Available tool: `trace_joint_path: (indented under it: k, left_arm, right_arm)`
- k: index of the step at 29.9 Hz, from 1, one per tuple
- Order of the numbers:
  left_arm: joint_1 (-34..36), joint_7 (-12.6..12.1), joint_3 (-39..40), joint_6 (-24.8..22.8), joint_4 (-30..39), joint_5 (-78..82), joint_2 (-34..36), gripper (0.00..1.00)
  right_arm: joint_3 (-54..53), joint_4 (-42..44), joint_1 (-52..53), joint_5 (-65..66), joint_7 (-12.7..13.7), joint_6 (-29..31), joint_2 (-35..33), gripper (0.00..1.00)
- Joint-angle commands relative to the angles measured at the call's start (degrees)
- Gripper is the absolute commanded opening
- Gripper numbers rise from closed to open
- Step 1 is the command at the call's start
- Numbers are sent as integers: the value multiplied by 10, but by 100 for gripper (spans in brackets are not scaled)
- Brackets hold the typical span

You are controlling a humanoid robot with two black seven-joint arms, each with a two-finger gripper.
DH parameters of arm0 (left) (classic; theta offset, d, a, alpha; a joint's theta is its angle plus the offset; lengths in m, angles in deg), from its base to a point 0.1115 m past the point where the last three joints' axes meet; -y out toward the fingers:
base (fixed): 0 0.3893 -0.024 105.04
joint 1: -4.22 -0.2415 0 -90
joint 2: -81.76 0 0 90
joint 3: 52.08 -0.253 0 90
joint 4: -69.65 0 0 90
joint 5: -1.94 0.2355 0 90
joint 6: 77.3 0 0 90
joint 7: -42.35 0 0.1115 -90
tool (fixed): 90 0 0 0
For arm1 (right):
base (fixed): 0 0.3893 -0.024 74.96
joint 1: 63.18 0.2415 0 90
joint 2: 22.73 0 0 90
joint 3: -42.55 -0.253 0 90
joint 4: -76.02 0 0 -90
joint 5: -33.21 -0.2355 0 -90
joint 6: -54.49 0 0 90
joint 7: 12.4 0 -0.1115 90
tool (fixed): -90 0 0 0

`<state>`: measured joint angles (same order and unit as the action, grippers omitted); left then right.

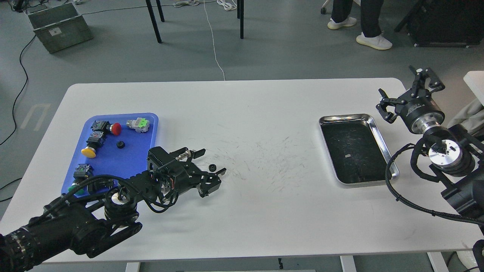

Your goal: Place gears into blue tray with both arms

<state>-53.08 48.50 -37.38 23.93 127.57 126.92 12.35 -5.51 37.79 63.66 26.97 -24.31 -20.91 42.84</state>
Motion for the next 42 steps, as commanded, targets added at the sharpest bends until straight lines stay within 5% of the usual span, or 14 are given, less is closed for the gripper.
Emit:
trace_joint_path:
  k: [1,6,8,10,17,26,33,42]
  left_arm:
    - [-5,1,1,4,-11,0,0,62]
    - [-9,3,0,4,-12,0,1,32]
    - [-10,3,1,6,-12,0,0,10]
    - [-10,5,2,12,-11,0,0,4]
    - [-8,17,9,45,23,-117,16,4]
    - [27,19,49,43,105,-244,166,4]
    - [18,42,43,45,75,-302,248,4]
    - [-36,92,41,58,-66,-301,205,4]
  right_arm:
    - [1,0,0,0,1,1,0,93]
    - [3,0,0,0,0,1,0,93]
    - [3,0,0,0,0,1,0,93]
    - [3,0,0,0,0,1,0,93]
    - [3,-2,3,1,0,1,0,93]
    - [4,-6,7,1,0,0,0,94]
    - [4,-6,7,1,0,-1,0,94]
    - [5,-11,17,4,-1,-4,8,94]
